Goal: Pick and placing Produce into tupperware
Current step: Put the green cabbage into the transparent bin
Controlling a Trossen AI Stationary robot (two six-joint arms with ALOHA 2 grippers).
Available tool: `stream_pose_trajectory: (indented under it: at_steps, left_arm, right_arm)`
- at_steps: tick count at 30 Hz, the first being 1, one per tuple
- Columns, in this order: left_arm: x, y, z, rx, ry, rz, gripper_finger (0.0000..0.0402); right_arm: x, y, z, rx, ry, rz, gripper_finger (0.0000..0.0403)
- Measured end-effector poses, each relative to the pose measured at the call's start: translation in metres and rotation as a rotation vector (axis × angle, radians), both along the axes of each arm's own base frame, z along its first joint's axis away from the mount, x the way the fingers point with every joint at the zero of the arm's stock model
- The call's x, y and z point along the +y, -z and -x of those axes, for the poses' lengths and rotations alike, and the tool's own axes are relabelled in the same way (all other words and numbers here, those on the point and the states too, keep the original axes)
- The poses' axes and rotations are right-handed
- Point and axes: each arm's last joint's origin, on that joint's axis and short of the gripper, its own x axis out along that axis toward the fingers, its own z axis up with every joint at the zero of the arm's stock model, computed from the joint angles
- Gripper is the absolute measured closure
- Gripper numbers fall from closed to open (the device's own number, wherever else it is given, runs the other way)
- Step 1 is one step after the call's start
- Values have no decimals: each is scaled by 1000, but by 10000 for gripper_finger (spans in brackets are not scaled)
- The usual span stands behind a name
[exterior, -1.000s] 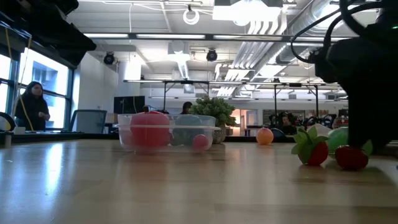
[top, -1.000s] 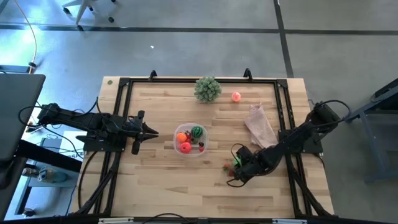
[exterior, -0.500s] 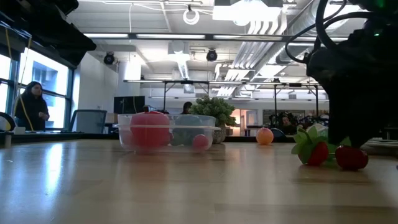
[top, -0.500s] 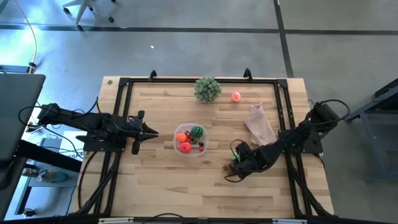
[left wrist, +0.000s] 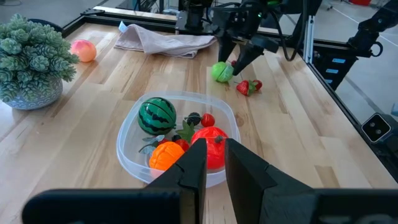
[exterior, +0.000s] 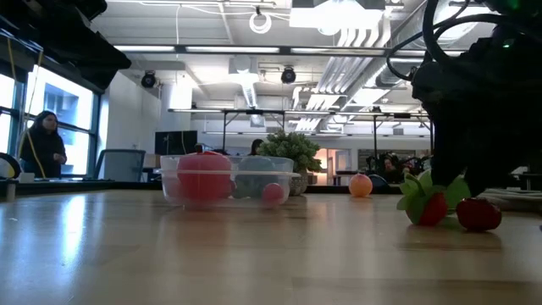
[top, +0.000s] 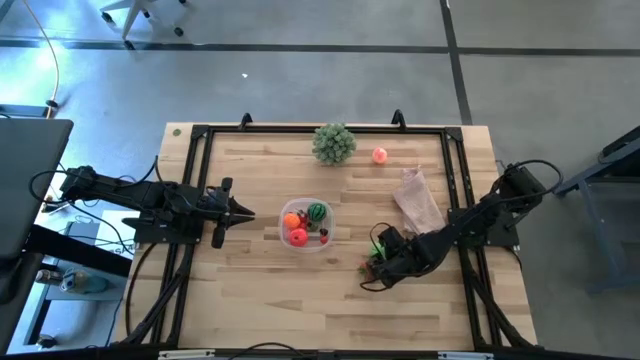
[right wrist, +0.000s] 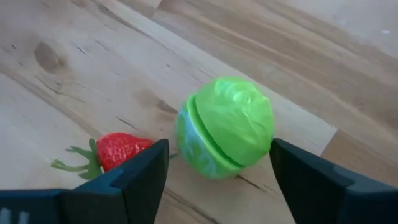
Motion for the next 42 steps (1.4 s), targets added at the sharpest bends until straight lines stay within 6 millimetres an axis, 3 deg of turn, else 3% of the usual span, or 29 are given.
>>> stream_pose_trajectory:
  at_steps: [8, 21, 42]
  left_arm:
    - [0, 0, 0, 0, 0, 0, 355]
    - [0, 0, 0, 0, 0, 0, 355]
    - [0, 0, 0, 1, 0, 0, 355]
  right_arm:
    - [-6, 0, -3, 0, -5, 27, 105]
    - [-22, 6, -11, 79, -25, -11, 104]
    - [-19, 13, -14, 105, -73, -25, 104]
